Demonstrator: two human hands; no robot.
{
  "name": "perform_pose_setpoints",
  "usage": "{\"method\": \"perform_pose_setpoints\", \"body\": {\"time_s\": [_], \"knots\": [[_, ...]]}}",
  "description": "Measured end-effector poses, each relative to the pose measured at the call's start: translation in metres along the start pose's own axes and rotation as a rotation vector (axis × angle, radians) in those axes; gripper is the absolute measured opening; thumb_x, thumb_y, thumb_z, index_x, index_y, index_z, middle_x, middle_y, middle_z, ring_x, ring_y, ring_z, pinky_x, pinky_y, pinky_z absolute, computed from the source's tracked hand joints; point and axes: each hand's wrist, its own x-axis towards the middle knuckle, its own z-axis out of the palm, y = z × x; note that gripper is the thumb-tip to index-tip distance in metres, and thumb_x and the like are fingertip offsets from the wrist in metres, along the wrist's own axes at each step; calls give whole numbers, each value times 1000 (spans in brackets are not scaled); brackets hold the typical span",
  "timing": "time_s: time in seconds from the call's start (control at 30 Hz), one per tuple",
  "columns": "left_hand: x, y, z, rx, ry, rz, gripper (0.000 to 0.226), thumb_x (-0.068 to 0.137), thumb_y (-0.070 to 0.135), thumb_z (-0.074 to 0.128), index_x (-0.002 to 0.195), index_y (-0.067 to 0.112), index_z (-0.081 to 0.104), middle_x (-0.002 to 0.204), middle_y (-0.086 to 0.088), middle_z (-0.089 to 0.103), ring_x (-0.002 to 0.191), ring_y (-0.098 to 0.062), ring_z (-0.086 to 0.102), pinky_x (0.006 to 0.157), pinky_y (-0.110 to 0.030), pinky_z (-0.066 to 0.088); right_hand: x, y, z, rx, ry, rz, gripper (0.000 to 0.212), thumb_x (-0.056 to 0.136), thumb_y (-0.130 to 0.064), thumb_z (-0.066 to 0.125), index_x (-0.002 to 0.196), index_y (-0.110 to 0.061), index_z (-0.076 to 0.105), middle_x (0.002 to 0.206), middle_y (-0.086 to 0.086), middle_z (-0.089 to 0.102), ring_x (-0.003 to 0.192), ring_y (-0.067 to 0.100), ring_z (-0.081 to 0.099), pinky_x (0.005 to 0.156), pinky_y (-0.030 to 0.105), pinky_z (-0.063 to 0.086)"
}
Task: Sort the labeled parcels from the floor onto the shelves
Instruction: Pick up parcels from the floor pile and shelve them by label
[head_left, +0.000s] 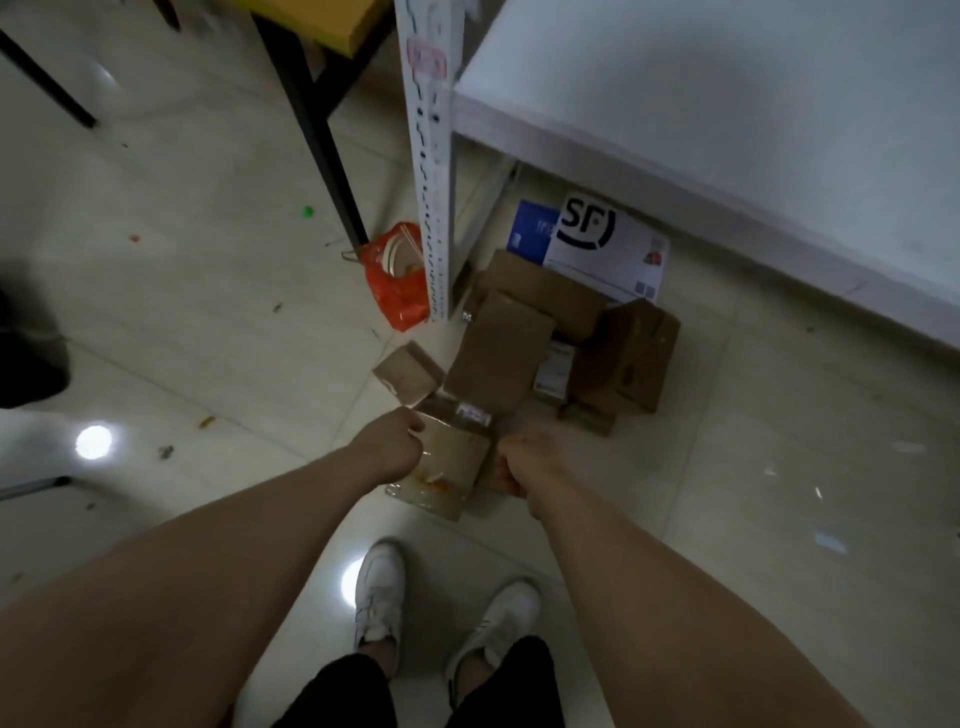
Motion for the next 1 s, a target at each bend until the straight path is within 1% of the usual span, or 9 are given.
{"method": "perform_pose_setpoints", "body": {"time_s": [0.2, 0.37, 0.43, 0.53, 0.67, 0.73, 0.8, 0.93, 1.0], "knots": [[106, -47, 75, -79, -37, -109, 69, 91, 12, 59, 152, 15, 27, 144, -12, 48, 120, -31, 57, 96, -40, 52, 129, 57, 29, -32, 50, 65, 25, 89, -4, 57, 64, -9, 55, 56, 11, 52, 46, 23, 49, 52, 28, 49], [190, -90, 116, -252, -15, -269, 87, 90, 1, 59, 158, 19, 8, 151, -16, 40, 123, -36, 54, 82, -43, 56, 221, 93, 62, 128, 22, 95, 7, 94, -11, 59, 96, -12, 66, 85, 11, 67, 69, 24, 63, 60, 30, 53], [218, -100, 127, -329, -13, -311, 90, 91, -6, 56, 159, 19, 2, 157, -15, 30, 131, -35, 47, 81, -36, 52, 252, 101, 74, 231, -13, 100, 23, 94, -13, 62, 116, -15, 67, 106, 11, 72, 90, 28, 70, 78, 43, 61], [241, -104, 134, -455, -44, -330, 93, 92, -11, 52, 159, 25, -1, 161, -14, 22, 127, -34, 48, 85, -36, 46, 274, 101, 84, 326, -51, 167, 27, 96, -21, 64, 122, -20, 63, 106, 8, 71, 91, 25, 68, 73, 42, 60], [230, -101, 129, -698, -123, -357, 84, 92, -6, 53, 157, 30, 14, 147, -11, 40, 87, -21, 53, 80, -34, 49, 261, 92, 82, 357, -42, 218, 37, 94, -45, 65, 123, -23, 57, 109, 1, 65, 89, 20, 63, 65, 37, 56], [204, -93, 117, -783, -139, -372, 40, 94, 5, 53, 130, 21, 48, 129, -8, 49, 93, -22, 49, 86, -35, 50, 235, 84, 74, 376, -15, 253, 46, 92, -55, 62, 126, -26, 54, 115, 2, 62, 92, 21, 62, 74, 41, 58], [167, -84, 101, -867, -159, -395, 12, 96, 14, 55, 107, 13, 57, 115, -10, 51, 89, -21, 51, 84, -30, 52, 201, 75, 62, 362, 19, 265, 44, 92, -55, 62, 124, -26, 51, 111, 2, 57, 88, 20, 57, 87, 46, 57], [86, -59, 60, -1052, -164, -525, 44, 93, 52, 60, 112, 14, 50, 115, -9, 54, 102, -30, 59, 92, -50, 53, 120, 43, 41, 318, 32, 324, 36, 93, -47, 65, 113, -24, 46, 106, 5, 50, 92, 25, 54, 89, 49, 55], [44, -36, 37, -994, -108, -644, 29, 98, 40, 55, 97, 11, 51, 101, -13, 57, 84, -30, 59, 95, -51, 52, 68, 20, 32, 282, 15, 355, 32, 93, -37, 67, 114, -19, 51, 113, 10, 53, 103, 30, 55, 87, 49, 55]]}}
